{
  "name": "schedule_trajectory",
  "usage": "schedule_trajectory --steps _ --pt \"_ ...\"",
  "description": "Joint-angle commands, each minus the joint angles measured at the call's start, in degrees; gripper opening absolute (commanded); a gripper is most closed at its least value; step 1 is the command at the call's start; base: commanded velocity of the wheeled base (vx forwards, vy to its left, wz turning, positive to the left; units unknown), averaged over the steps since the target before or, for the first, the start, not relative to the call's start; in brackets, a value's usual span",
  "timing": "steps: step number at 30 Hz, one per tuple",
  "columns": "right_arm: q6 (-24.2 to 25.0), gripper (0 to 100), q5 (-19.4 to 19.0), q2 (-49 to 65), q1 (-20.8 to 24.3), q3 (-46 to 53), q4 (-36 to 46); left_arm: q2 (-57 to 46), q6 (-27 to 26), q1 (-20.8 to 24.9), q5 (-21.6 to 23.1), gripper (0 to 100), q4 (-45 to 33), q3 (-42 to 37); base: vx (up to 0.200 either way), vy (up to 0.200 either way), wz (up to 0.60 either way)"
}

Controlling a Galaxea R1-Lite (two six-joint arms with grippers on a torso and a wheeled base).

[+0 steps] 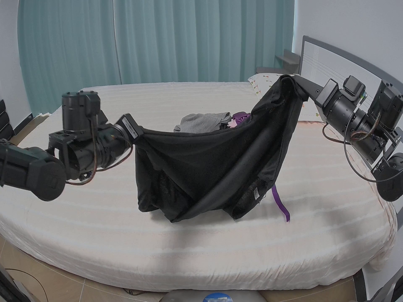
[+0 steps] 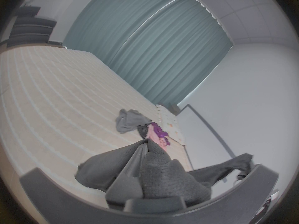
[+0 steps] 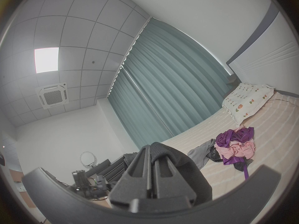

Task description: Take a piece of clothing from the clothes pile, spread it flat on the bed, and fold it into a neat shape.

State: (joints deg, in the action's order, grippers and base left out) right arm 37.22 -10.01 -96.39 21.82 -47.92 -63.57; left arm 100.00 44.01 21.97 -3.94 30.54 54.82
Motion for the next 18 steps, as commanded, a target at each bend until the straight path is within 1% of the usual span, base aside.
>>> schedule_trajectory --steps 1,2,3,5,7,10,12,13,14,15,18 --pt "0.05 0 -0.1 -0.99 0.15 2.75 -2.26 -7.01 1.34 -0.26 4.99 0 -0.57 -4.28 0.0 0.0 0.0" --pt "0.05 0 -0.1 -0.99 0.15 2.75 -2.26 -7.01 1.34 -0.26 4.99 0 -0.57 -4.28 0.0 0.0 0.0" --pt "0.49 0 -0.54 -2.4 0.59 6.17 -3.05 -6.48 1.43 0.09 5.87 0 -0.48 -6.31 0.0 0.0 0.0" --pt "1.1 0 -0.54 -3.1 0.68 7.14 -3.57 -5.69 1.61 0.44 5.96 0 -0.57 -6.83 0.0 0.0 0.0" --pt "4.09 0 -0.36 -5.47 1.38 9.25 -6.47 -1.83 1.78 1.85 5.61 0 -0.48 -8.59 0.0 0.0 0.0" --pt "7.17 0 -0.54 -6.88 1.47 11.71 -7.88 0.55 1.96 2.82 5.78 0 -0.39 -10.08 0.0 0.0 0.0" --pt "7.61 0 -0.54 -7.14 1.47 12.5 -7.88 0.9 2.05 2.99 5.87 0 -0.13 -10.7 0.0 0.0 0.0" --pt "8.31 0 -0.71 -7.58 1.29 14.17 -7.88 2.13 3.28 3.52 5.87 0 1.28 -12.11 0.0 0.0 0.0" --pt "8.31 0 -0.71 -7.58 1.29 14.17 -7.88 2.13 3.28 3.52 5.87 0 1.28 -12.11 0.0 0.0 0.0" --pt "9.01 0 -0.98 -9.34 1.29 15.4 -8.06 3.54 5.21 4.14 5.78 0 4.44 -13.78 0.0 0.0 0.0" --pt "9.19 0 -0.45 -11.8 1.21 15.75 -9.11 5.38 5.91 4.66 5.87 0 9.1 -17.12 0.0 0.0 0.0"
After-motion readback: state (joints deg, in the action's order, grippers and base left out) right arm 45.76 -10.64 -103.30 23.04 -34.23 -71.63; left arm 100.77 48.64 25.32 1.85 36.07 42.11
